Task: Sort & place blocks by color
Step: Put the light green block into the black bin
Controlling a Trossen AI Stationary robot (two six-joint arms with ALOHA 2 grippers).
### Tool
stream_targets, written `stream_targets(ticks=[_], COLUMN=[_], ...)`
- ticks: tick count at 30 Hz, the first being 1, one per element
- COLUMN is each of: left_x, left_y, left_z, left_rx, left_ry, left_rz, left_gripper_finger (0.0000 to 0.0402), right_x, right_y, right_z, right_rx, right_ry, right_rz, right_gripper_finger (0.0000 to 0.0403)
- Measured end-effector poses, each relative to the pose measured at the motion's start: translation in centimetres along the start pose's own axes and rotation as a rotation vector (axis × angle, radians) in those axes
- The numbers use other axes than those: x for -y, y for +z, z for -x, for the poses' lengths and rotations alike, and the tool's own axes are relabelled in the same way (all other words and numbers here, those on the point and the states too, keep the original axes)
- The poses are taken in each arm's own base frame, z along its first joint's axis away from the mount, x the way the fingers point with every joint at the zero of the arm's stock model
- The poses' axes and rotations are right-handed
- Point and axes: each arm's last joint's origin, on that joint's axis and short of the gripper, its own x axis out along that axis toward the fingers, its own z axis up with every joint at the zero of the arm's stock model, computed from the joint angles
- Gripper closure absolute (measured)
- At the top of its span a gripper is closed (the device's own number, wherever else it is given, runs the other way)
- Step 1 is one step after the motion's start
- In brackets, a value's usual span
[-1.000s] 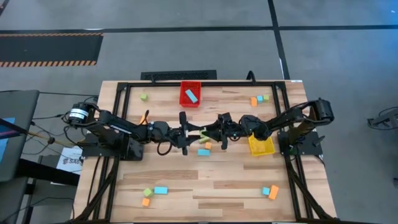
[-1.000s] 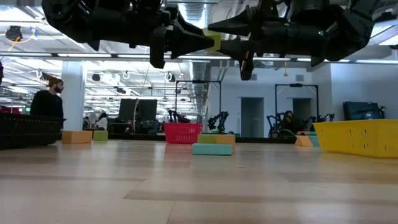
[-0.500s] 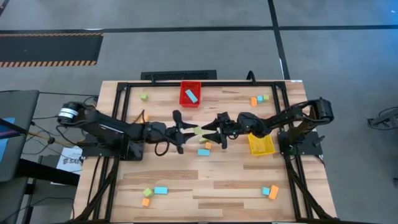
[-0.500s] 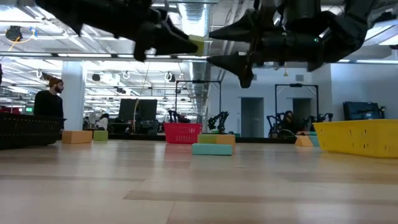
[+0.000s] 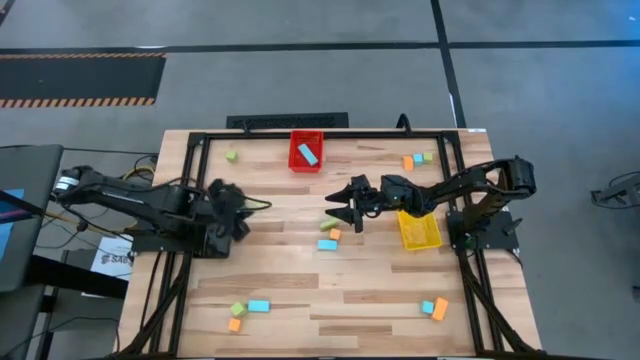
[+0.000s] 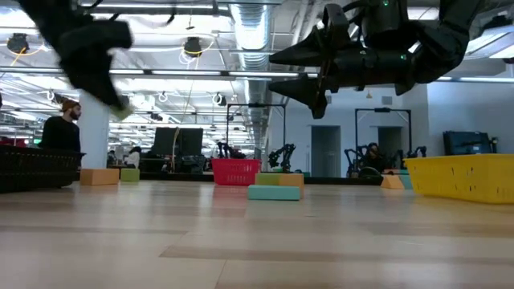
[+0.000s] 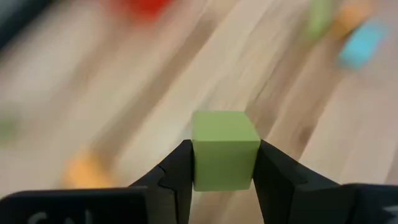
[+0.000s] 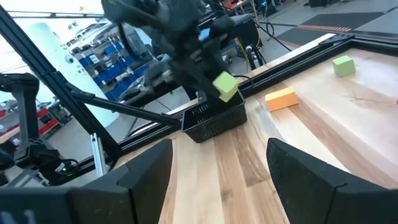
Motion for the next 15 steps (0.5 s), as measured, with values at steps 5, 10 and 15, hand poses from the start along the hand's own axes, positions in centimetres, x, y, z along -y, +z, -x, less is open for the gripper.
stream_targets(ticks=[5, 10, 15], left_x=[-1.1, -0.9, -0.7], left_y=[-2.7, -3.5, -3.6], left_z=[-0.6, -1.4, -1.8], left_rx=[-0.255, -0.390, -0.415], left_ry=[0.030, 0.051, 0.064], left_rz=[0.193, 0.244, 0.225], left_gripper_finger=[0.0280, 0.0284, 0.0294], right_x=[0.0, 0.0, 0.0], right_y=[0.0, 0.0, -0.1], right_z=[0.0, 0.0, 0.0], right_rx=[-0.001, -0.001, -0.004], right_ry=[0.001, 0.000, 0.000], right_rz=[0.025, 0.030, 0.051], right_gripper_finger=[0.0121, 0.0121, 0.0121])
